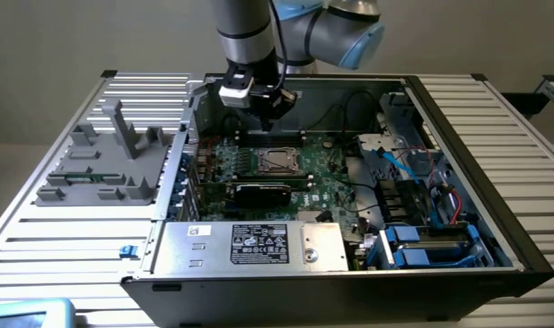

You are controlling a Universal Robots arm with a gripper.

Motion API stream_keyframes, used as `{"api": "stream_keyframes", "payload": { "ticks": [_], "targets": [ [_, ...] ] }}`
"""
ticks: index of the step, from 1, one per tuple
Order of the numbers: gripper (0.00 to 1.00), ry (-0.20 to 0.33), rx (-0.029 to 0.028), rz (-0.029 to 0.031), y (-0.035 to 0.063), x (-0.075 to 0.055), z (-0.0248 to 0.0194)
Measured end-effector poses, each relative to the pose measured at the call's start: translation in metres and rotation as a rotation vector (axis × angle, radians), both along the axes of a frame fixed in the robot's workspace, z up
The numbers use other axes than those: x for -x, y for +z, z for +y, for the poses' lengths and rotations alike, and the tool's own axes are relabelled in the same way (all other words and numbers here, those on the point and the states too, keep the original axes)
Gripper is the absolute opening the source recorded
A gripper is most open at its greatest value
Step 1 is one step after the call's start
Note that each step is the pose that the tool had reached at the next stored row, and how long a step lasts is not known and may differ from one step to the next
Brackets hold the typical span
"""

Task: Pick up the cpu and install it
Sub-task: 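Install the first cpu locking lever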

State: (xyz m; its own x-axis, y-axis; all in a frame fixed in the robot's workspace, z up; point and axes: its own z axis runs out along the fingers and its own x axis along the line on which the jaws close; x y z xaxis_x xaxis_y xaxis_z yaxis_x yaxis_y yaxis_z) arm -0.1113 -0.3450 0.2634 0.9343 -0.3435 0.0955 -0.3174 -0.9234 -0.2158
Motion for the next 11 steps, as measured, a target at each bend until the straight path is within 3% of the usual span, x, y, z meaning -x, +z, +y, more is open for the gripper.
{"api": "stream_keyframes", "payload": {
  "ticks": [7, 9, 11],
  "targets": [
    [0.11, 0.022, 0.0106, 0.0618, 0.0007, 0.0, 0.0],
    [0.11, 0.028, 0.0118, 0.0706, 0.0036, -0.0011, -0.0001],
    [0.11, 0.031, 0.012, 0.0759, 0.0081, -0.0038, -0.0006]
  ]
}}
